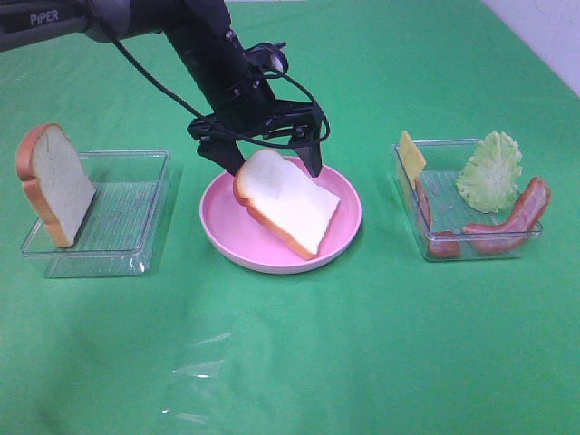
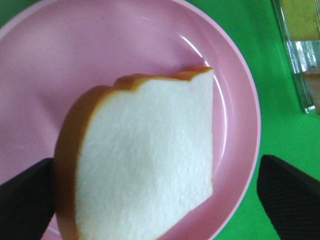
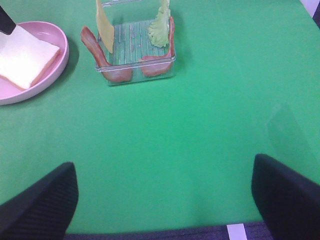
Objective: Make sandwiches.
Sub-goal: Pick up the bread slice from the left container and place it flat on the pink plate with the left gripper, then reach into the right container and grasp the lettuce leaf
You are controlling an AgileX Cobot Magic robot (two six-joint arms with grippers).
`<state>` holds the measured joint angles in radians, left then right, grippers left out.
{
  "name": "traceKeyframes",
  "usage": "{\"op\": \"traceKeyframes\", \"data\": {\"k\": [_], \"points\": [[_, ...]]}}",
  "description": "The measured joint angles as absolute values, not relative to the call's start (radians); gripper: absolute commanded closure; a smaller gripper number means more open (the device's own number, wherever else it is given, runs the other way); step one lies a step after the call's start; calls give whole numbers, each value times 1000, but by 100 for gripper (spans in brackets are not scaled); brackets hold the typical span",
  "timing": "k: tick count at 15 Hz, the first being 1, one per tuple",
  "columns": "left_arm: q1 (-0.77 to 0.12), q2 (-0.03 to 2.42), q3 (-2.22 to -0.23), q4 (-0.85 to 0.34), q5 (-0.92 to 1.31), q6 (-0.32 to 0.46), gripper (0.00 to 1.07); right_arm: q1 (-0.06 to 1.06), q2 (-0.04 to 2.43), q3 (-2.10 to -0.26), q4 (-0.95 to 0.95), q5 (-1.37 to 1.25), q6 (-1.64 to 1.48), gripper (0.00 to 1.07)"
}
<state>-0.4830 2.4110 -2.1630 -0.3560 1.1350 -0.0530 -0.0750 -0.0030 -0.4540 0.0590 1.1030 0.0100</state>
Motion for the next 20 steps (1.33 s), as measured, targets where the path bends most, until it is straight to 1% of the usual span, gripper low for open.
{"op": "traceKeyframes", "data": {"k": [2,4,6,8,10,11,13,14,16,20], "points": [[-483,2411,-2237,-287,1191,-90,5,-75,-3,-454,59,1103,10,18],[-483,2407,-2321,-173,1205,-111,5,-75,-3,-454,59,1103,10,18],[-483,2352,-2336,-106,1211,-121,5,-75,-3,-454,59,1103,10,18],[-483,2297,-2317,-78,1211,-122,6,-75,-3,-454,59,1103,10,18],[-482,2235,-2257,-56,1211,-122,6,-75,-3,-454,59,1103,10,18],[-479,2191,-2196,-40,1211,-120,6,-75,-3,-454,59,1103,10,18],[-441,2095,-2070,-30,1212,-112,6,-75,-3,-454,59,1103,10,18],[-388,2012,-1965,-23,1212,-112,6,-75,-3,-454,59,1103,10,18],[-308,1903,-1851,-8,1213,-111,6,-75,-3,-454,59,1103,10,18],[-199,1632,-1589,0,1213,-68,6,-75,-3,-454,59,1103,10,18]]}}
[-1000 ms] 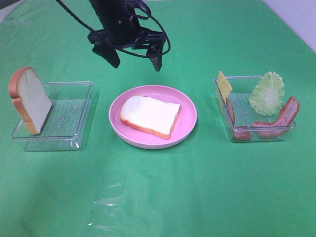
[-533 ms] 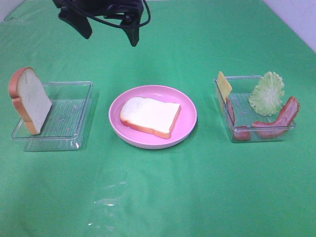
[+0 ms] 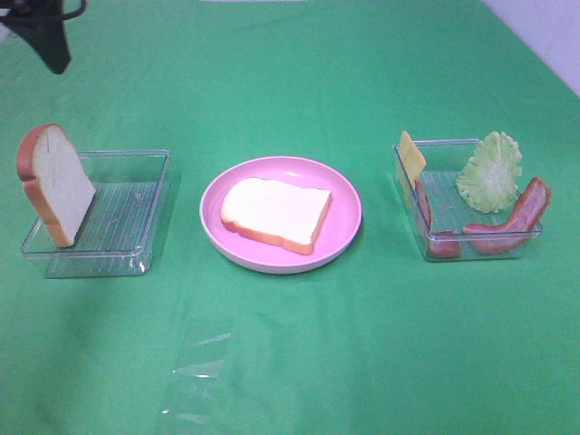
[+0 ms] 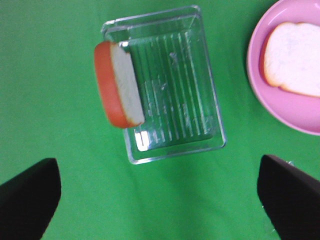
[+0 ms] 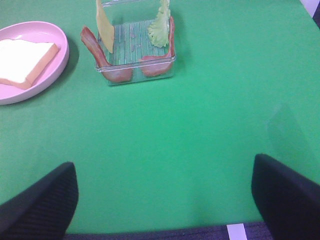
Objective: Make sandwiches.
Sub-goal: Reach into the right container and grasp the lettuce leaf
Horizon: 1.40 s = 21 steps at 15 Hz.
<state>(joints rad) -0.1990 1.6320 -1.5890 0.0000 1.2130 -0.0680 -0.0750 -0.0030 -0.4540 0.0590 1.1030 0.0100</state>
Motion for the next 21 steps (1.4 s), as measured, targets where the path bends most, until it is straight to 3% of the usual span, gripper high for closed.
{"op": "traceKeyframes", "data": {"k": [4,6,11,15,18,21], "points": [[-68,1372,-1367,16,1215,-58,6,-75,-3,-454,59,1103,10,18],[-7,1114,-1153,18,1215,-58,6,-75,-3,-454,59,1103,10,18],[-6,735,-872,18,1212,-96,6,-75,-3,-454,59,1103,10,18],[-6,278,-646,30,1160,-83,6,-75,-3,-454,59,1103,10,18],[-6,41,-577,69,1162,-69,6,-75,-3,-454,59,1103,10,18],[-6,-4,-562,67,1181,-69,6,-75,-3,-454,59,1103,10,18]]}}
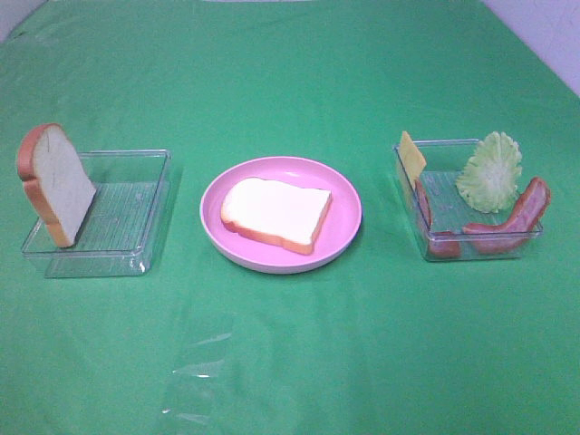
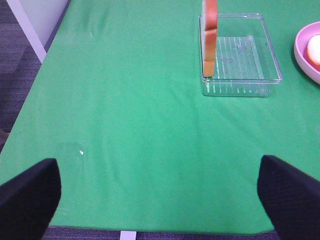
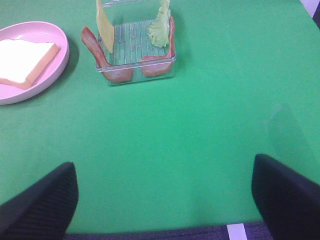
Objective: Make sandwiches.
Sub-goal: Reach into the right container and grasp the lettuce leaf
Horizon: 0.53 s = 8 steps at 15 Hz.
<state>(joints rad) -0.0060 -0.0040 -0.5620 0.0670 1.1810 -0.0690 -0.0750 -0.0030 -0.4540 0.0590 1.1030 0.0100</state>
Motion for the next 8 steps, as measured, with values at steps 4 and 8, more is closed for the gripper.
{"op": "traceKeyframes", "data": {"k": [4,8], "points": [[-6,-5,-531,58,1115,-89,6,-75,-3,-454,59,1103,10,18],[-6,-5,-522,20,1095,-58,7,-75,-3,-454,59,1103,10,18]]}}
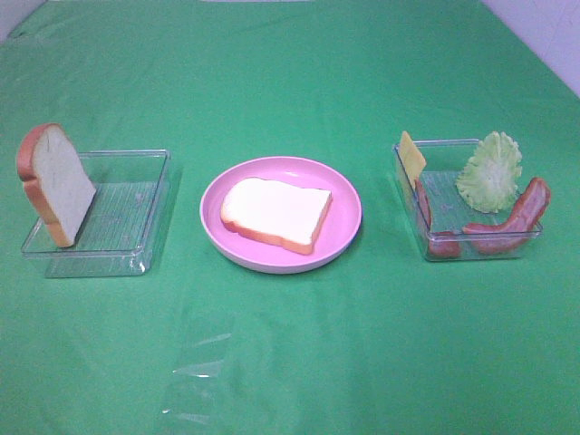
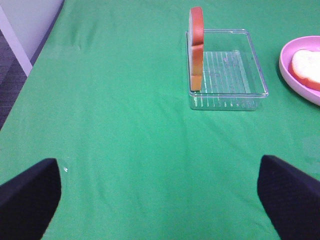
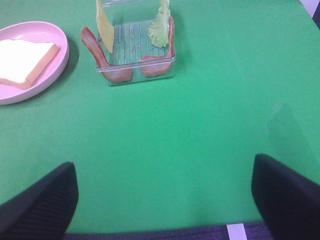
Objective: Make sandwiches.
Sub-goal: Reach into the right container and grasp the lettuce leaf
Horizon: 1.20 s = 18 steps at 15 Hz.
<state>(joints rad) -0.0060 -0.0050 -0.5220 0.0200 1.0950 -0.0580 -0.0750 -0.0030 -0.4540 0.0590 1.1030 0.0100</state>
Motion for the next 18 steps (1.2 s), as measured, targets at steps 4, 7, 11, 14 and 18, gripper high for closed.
{"op": "traceKeyframes", "data": {"k": [4,7,11,14,18], "points": [[-6,-5,-522,14,1094,-51,7,-75,-3,-454,59,1103,10,18],[-6,-5,-522,13,1094,-51,7,-75,-3,-454,59,1103,10,18],[-6,-5,-522,13,1094,-50,7,-75,-3,-454,59,1103,10,18],[-6,-5,-522,13,1091,-50,7,-75,-3,-454,59,1103,10,18],[-6,-5,-522,13,1084,-50,7,-75,-3,-454,59,1103,10,18]]}}
